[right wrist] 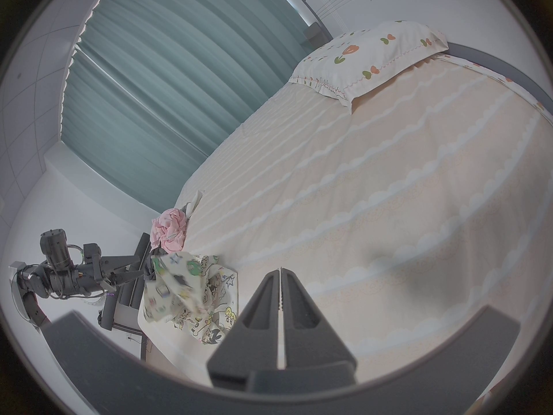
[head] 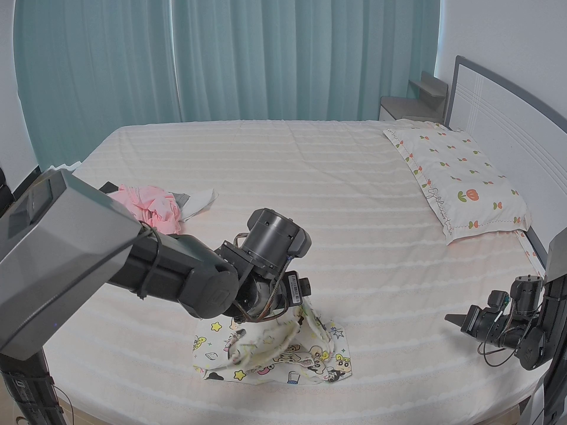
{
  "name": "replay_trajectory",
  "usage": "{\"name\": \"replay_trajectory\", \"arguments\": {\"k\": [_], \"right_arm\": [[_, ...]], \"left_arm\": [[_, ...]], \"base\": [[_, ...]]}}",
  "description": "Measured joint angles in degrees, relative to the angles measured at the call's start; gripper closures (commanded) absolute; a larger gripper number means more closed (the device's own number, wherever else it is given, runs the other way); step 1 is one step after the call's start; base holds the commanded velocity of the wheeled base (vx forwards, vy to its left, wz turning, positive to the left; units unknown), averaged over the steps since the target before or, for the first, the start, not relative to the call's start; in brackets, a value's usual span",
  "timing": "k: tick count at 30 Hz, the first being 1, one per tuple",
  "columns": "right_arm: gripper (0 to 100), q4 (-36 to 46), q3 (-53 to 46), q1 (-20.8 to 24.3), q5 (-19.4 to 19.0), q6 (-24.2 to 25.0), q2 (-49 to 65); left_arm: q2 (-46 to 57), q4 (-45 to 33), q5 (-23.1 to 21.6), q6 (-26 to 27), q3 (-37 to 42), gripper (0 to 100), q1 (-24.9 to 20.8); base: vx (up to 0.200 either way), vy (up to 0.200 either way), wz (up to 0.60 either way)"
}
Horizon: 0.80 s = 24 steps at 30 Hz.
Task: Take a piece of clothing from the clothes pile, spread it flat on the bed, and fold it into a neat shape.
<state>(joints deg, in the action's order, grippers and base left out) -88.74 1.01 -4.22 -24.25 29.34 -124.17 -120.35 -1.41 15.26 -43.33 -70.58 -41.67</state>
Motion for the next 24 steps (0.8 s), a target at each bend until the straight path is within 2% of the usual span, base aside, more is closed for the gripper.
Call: {"name": "replay_trajectory", "arguments": {"k": [4,10,13,17,20,21,24], "right_arm": [[100,-0.02,0.0,-0.02,0.02,0.02,-0.05],[100,-0.02,0.0,0.01,0.02,0.02,-0.13],[100,0.0,0.0,0.01,0.02,0.02,-0.2],[100,0.0,0.0,0.01,0.05,0.02,-0.24],[100,0.0,0.0,0.06,0.11,0.02,-0.27],[100,0.11,-0.05,0.12,0.13,0.05,-0.27],[100,0.5,-0.05,0.11,0.13,0.05,-0.27]], "left_arm": [[1.77,0.52,0.61,-1.01,1.35,0,-0.23],[7.67,3.79,0.35,-2.24,7.88,0,0.38],[10.56,7.57,-0.46,-3.61,13.34,0,0.85],[13.51,14.1,-1.99,-5.14,21.09,0,1.71],[15.53,20.6,-4.51,-6.88,27.84,0,2.89],[16.59,24.56,-6.9,-8.62,31.32,0,3.77],[17.76,29.55,-10.15,-10.81,35.04,0,5.05]], "base": [[0.0,0.0,0.0],[0.0,0.0,0.0],[-0.2,0.0,0.0],[-0.15,0.15,0.0],[0.0,0.0,0.0],[0.0,0.0,0.0],[0.0,0.0,0.0]]}}
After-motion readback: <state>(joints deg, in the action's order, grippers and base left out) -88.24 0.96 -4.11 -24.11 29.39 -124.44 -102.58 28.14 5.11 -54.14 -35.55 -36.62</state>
